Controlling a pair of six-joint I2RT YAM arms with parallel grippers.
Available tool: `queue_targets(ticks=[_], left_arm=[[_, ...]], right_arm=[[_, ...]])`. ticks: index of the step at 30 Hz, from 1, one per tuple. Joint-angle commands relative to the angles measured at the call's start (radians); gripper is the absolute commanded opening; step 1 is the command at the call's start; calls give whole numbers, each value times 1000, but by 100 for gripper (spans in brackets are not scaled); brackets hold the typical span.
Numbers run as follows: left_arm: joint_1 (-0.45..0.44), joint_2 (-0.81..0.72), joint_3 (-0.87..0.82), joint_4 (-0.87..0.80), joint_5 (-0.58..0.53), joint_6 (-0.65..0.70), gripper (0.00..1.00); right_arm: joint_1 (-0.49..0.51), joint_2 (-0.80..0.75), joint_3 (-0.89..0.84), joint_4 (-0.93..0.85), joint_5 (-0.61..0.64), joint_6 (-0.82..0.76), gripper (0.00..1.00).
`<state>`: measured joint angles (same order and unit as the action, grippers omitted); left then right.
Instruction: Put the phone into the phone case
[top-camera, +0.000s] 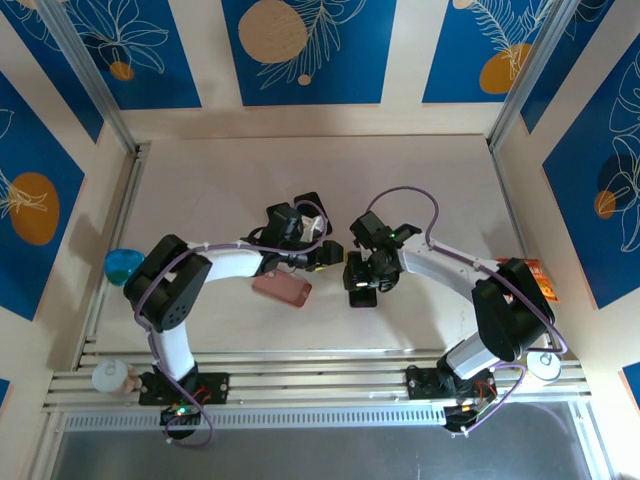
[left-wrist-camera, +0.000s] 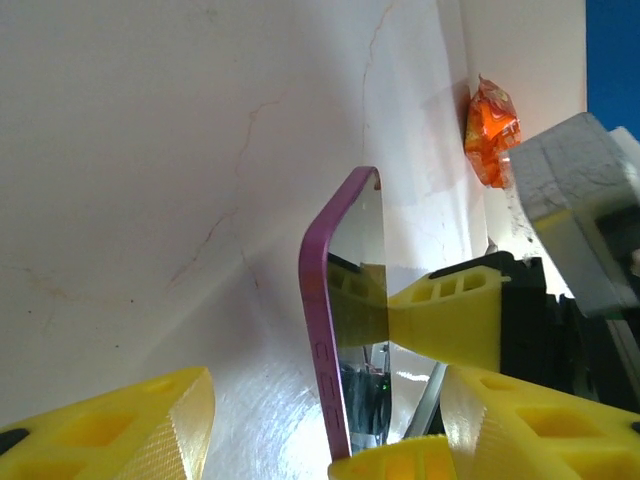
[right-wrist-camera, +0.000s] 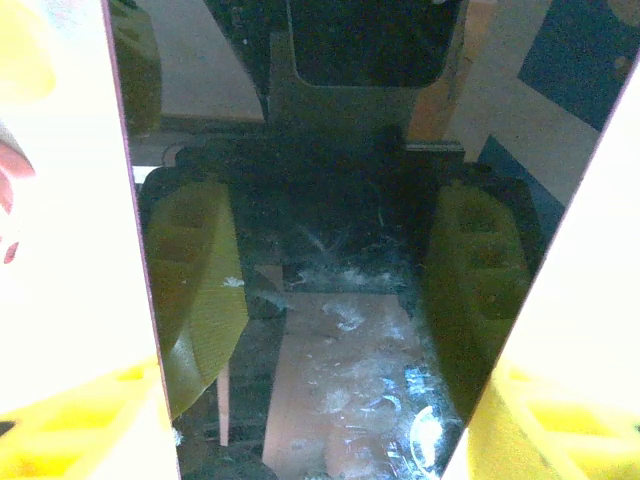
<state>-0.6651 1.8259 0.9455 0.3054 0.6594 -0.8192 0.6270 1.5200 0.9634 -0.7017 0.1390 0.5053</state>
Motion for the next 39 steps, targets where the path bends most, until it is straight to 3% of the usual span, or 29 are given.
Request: queue_targets(ticks=[1,17,26,32,35,37,39], left_arm=[[4,32,27,28,43,-5,61],[-4,103,87,23,90,1,57],[-11,134,102,31,110,-3,47],[-14,139,104,43,116,-11,32],[-14,141,103,51,118,-15,17],[-14,142,98,63,115,-24,0],[-14,141,94,78,111,-35,0]], right_arm=[[10,-20,7,15,-45,-9,48],[27,22,56,17,-63,-9,46],[28,39,86,18,-78,-11,45],[27,49,95,22,-91,-10,45],[27,52,94,26,-100,-9,44],[27,52,90,30,-104,-6,44],[27,51,84,33,-104,-7,43]])
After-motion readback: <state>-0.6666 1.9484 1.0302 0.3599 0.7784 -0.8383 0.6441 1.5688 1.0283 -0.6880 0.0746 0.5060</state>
